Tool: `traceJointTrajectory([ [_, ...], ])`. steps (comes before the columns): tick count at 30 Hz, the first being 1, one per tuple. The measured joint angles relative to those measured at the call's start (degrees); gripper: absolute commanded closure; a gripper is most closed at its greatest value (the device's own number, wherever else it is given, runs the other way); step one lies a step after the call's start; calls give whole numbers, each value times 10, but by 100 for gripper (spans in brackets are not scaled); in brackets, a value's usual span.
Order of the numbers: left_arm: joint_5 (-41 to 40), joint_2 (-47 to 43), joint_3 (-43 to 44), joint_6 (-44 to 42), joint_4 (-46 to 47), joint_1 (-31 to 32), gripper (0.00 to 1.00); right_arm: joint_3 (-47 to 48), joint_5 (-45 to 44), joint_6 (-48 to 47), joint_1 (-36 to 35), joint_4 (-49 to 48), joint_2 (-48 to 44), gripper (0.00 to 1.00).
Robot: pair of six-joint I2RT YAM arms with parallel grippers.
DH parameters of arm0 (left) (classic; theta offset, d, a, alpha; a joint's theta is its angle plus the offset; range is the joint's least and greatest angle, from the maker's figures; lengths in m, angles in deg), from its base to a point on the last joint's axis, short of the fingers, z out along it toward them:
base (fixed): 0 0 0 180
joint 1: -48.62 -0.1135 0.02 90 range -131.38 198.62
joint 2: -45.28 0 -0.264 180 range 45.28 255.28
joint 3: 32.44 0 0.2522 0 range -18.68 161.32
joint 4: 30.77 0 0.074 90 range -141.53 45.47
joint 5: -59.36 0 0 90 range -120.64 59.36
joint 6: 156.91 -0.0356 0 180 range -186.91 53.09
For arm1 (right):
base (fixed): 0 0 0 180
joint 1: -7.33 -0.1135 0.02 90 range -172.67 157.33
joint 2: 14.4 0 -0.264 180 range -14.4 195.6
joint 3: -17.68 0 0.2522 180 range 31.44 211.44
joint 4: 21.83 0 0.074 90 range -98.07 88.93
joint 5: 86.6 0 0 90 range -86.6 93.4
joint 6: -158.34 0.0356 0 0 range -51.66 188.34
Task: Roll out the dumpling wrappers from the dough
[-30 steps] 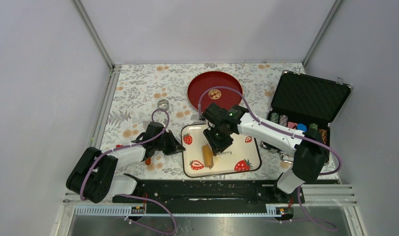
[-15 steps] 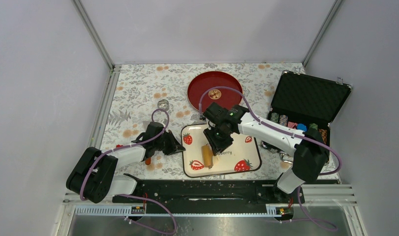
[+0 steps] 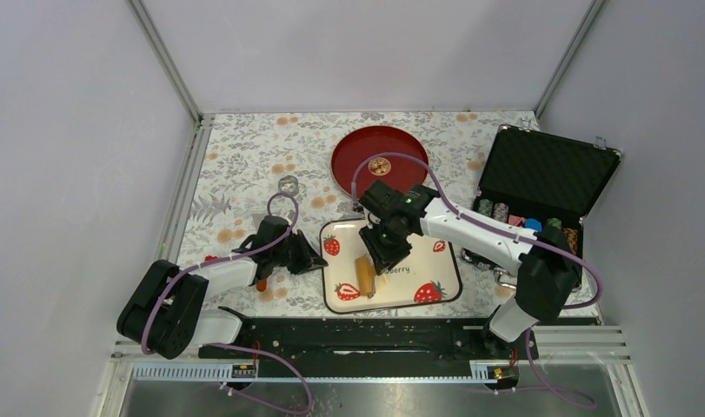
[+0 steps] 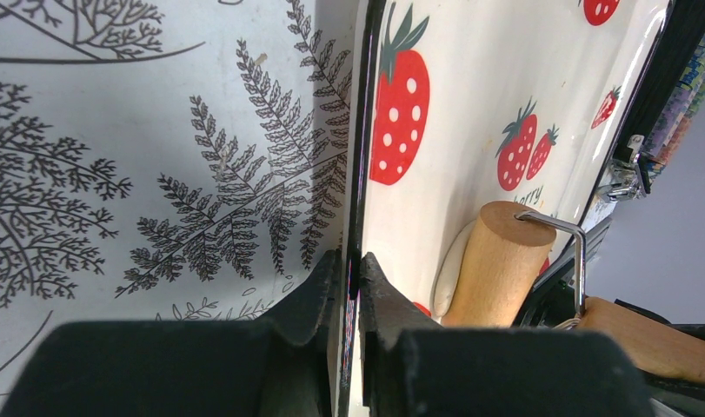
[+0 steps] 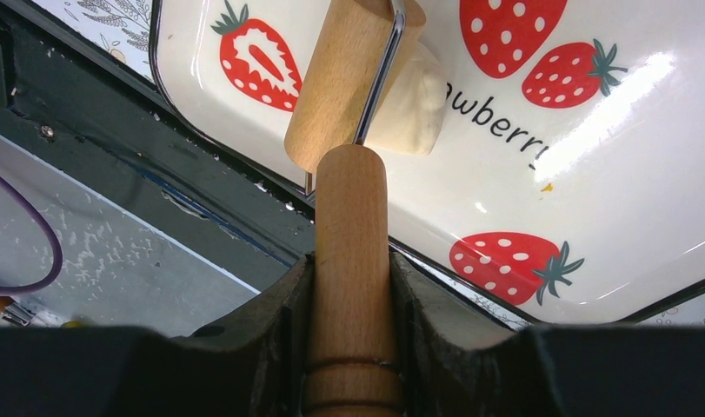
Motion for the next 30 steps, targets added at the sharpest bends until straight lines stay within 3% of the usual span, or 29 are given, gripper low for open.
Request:
traceJointTrajectory([
  [30, 0, 0, 0, 1, 0, 0, 100, 20, 17, -11, 3, 5, 22, 100],
])
